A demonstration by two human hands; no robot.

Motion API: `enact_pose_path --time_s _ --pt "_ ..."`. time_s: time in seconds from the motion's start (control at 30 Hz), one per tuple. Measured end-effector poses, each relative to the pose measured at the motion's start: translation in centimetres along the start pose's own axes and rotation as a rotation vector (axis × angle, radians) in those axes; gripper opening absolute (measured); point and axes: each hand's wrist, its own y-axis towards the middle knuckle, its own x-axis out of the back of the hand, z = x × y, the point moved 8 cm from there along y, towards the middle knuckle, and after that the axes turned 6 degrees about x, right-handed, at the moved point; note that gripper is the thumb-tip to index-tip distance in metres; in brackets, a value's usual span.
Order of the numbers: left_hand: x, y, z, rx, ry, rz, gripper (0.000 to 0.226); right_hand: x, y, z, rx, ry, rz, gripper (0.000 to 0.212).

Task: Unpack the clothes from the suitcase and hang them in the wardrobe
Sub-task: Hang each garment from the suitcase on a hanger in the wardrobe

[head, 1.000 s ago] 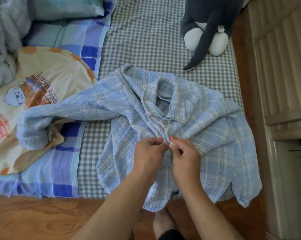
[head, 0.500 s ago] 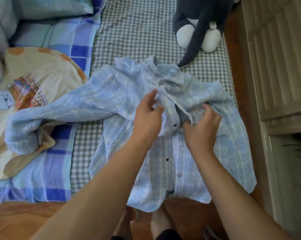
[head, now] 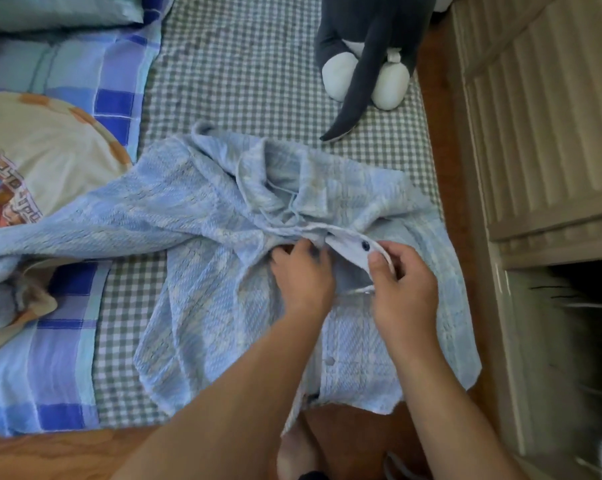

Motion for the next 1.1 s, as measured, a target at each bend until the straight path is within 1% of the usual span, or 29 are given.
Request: enact_pose_path --time_s 0.07,0.1,0.17,0.23,0.3,0.37,0.4,0.47,0.5,0.53,0.6,0.63,0.7,0.73,0.77,0.87,1.03,1.1 --pt "0.9 0.4 -0.7 0.010 -0.044 -0.004 0.017 0.2 0.9 1.1 0.030 -0.003 0.065 0.019" --pt "1.9 -0.2 -1.1 -0.019 -0.085 -0.010 0.014 0.6 1.4 1.6 0.040 -0.002 0.082 0.020" --pt "4.9 -2.5 -1.2 -0.040 -0.181 0.008 0.013 1.2 2.4 2.6 0.052 -0.007 0.144 0.016" --pt "8.6 -4.6 -1.2 -0.018 -0.239 0.022 0.015 1.1 2.8 3.6 0.067 -0.036 0.260 0.009" --pt "11.7 -5.3 -1.4 -0.005 -0.225 0.057 0.017 0.7 2.4 4.8 0.092 -0.030 0.338 0.013" --pt "13.1 -4.9 -1.4 0.059 -0.243 0.193 0.026 0.2 1.3 6.0 0.102 0.044 0.344 0.015" --pt "13.0 -4.7 -1.1 0.129 -0.304 0.292 0.030 -0.1 0.6 6.4 0.102 0.086 0.343 0.015" --pt "12.3 -5.3 -0.3 0.260 -0.473 0.472 0.030 -1.0 -1.1 6.9 0.097 0.128 0.343 0.018" --pt "11.8 -5.9 0.1 0.311 -0.542 0.533 0.032 -1.5 -2.0 6.9 0.100 0.121 0.341 0.018" --pt "11.3 -6.4 0.7 0.343 -0.591 0.553 0.037 -2.1 -3.0 6.9 0.108 0.106 0.329 0.014" --pt "10.8 -7.1 1.8 0.379 -0.665 0.497 0.041 -2.9 -4.9 6.9 0.137 0.050 0.254 0.005" --pt "10.7 -7.4 2.3 0.390 -0.692 0.459 0.037 -3.2 -5.6 7.0 0.181 -0.015 0.200 0.004" --pt "10.6 -7.8 3.3 0.404 -0.751 0.404 0.020 -3.9 -7.0 7.2 0.310 -0.161 0.140 0.007" --pt "10.5 -7.9 3.4 0.403 -0.783 0.389 0.014 -4.2 -7.5 7.2 0.363 -0.203 0.136 0.007" --pt "10.5 -8.0 3.5 0.410 -0.820 0.376 0.014 -4.5 -8.0 7.1 0.404 -0.235 0.144 0.006" --pt "10.3 -8.4 4.1 0.444 -0.910 0.343 0.024 -4.8 -9.0 7.1 0.483 -0.327 0.160 0.010" --pt "10.2 -8.5 4.5 0.478 -0.962 0.330 0.026 -4.7 -9.1 7.1 0.492 -0.383 0.147 0.016" --pt "10.5 -8.4 4.6 0.465 -0.965 0.296 0.024 -4.9 -9.5 7.2 0.525 -0.384 0.161 0.019"
